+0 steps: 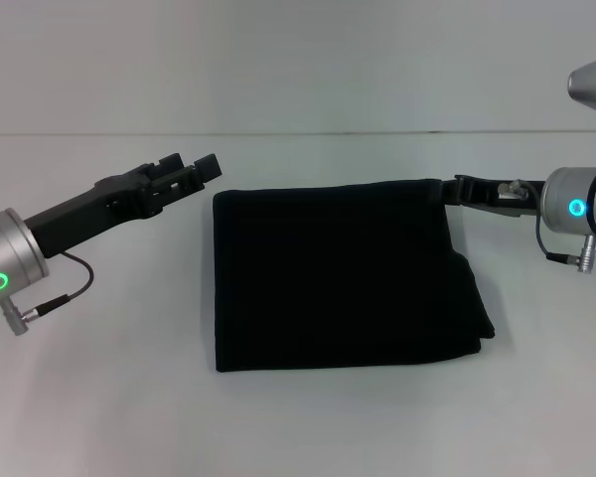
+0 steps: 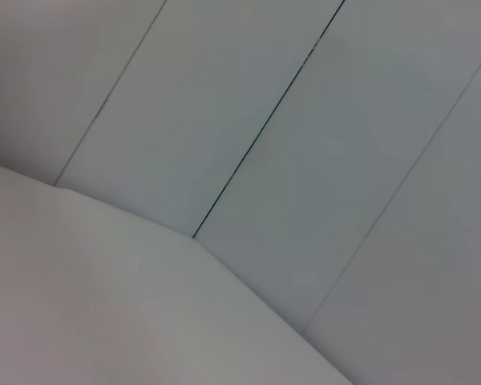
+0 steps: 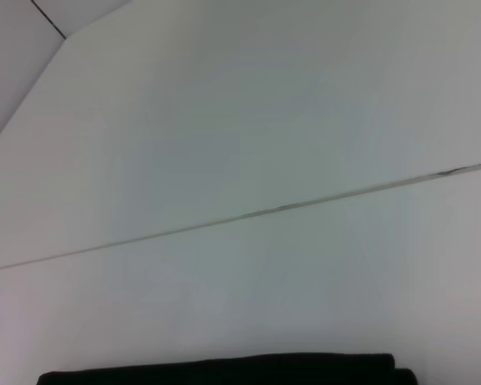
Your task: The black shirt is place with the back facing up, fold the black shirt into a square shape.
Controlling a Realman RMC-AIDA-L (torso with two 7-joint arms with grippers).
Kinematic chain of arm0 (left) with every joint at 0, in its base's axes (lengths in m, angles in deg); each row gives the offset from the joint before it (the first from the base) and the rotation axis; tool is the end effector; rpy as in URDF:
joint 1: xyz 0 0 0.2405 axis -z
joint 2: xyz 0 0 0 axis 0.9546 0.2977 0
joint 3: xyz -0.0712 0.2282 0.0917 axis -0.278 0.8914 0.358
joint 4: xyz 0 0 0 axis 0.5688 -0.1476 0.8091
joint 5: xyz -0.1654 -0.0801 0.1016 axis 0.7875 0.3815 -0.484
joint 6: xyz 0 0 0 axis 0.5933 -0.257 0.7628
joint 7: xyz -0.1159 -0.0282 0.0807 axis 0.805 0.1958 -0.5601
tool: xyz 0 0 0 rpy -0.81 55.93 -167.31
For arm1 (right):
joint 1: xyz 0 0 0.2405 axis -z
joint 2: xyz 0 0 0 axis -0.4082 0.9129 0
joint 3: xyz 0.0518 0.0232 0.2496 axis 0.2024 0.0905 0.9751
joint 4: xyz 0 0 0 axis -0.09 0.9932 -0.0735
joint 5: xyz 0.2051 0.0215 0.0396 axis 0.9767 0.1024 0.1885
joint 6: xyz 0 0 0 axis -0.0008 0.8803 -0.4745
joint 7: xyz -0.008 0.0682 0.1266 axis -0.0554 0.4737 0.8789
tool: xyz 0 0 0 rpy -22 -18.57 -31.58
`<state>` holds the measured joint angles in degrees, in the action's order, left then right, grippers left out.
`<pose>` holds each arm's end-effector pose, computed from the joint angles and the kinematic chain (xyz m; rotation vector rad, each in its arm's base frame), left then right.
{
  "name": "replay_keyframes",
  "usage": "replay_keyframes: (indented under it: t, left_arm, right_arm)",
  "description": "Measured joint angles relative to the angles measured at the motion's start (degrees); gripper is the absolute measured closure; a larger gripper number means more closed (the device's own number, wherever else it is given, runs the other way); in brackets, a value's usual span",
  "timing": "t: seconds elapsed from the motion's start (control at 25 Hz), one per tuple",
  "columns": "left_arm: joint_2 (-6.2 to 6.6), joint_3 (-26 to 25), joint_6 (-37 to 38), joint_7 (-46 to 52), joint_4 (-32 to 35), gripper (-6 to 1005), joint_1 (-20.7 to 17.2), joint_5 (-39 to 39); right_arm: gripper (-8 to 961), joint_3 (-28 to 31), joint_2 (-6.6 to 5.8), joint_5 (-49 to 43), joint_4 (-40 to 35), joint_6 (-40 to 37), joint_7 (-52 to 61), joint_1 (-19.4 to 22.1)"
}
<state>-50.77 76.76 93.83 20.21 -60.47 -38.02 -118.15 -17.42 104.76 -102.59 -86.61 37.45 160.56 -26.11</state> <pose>-0.2705 0.3615 0.0135 -2.2183 -1.0785 -1.1068 0.2514 0.4465 -0.0312 -2.0250 1.4914 0.4504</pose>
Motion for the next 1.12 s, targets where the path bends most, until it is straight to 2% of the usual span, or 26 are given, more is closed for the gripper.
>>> replay_keyframes:
  t: [0.24,0.48,0.68,1.12]
  left_arm:
    - [0.04,0.00,-0.05,0.03,-0.02,148,0.01,0.00]
    - [0.08,0.00,-0.10,0.12,-0.02,149,0.05,0.02]
    - [0.08,0.00,-0.09,0.15,0.00,148,0.06,0.02]
    - [0.02,0.00,-0.17,0.18,0.00,146,0.06,0.02]
  right_arm:
    - [813,-0.29,0.48,0.02,0.05,1.47,-1.94,-0.56]
    - [890,-0.03,1.11,0.24,-0.12,2.21,-3.27,-0.94]
    - [954,-0.12,1.09,1.92,-0.26,3.25,-4.28,-0.71]
    - [871,-0.04,0.40,2.81,-0.28,3.76,-4.92,-0.33]
